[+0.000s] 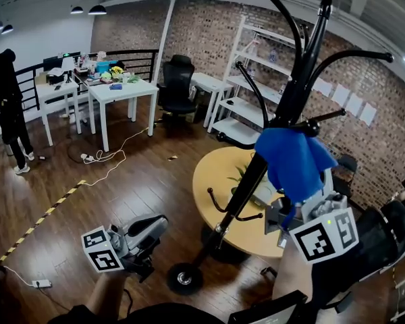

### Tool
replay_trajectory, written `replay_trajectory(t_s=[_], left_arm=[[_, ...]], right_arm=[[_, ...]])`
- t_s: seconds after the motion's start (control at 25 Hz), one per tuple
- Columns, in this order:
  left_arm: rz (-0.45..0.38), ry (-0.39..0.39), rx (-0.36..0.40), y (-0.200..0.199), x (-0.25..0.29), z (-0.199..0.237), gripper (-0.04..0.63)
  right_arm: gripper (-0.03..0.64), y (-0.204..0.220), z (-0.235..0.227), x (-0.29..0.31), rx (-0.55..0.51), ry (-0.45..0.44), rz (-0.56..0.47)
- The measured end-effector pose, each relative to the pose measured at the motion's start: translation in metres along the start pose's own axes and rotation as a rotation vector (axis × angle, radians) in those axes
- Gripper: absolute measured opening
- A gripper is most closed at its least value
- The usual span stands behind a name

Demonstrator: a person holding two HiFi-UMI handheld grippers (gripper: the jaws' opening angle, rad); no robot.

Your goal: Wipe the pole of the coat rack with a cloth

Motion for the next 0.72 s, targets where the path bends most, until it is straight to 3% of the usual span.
replay_trajectory(t_s=[0.24, 0.44, 0.72], left_arm=[[-0.002, -0.022, -0.024, 0.004, -0.004, 0.011, 0.003], [0.001, -0.035, -0.041, 0.008, -0.005, 0.019, 0.002], [0.019, -0.056, -0.064, 0.015, -0.009, 0.026, 0.002]], right_arm=[[0.023, 0.067, -0.035, 0.0, -0.071, 0.17, 0.159], [0.023, 0.106, -0.026, -0.019, -0.144, 0.155, 0.266], [0.023, 0.174, -0.025, -0.09, 0.06, 0.19, 0.415]])
Point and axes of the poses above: the fingertips, and each gripper's own axes: x forward along the fingers, z to its left, y out of its underside, the point moved 8 cm from there along -x, backward along the fingers, and after that the axes turned 10 degrees about -z, right-handed, at the moved point
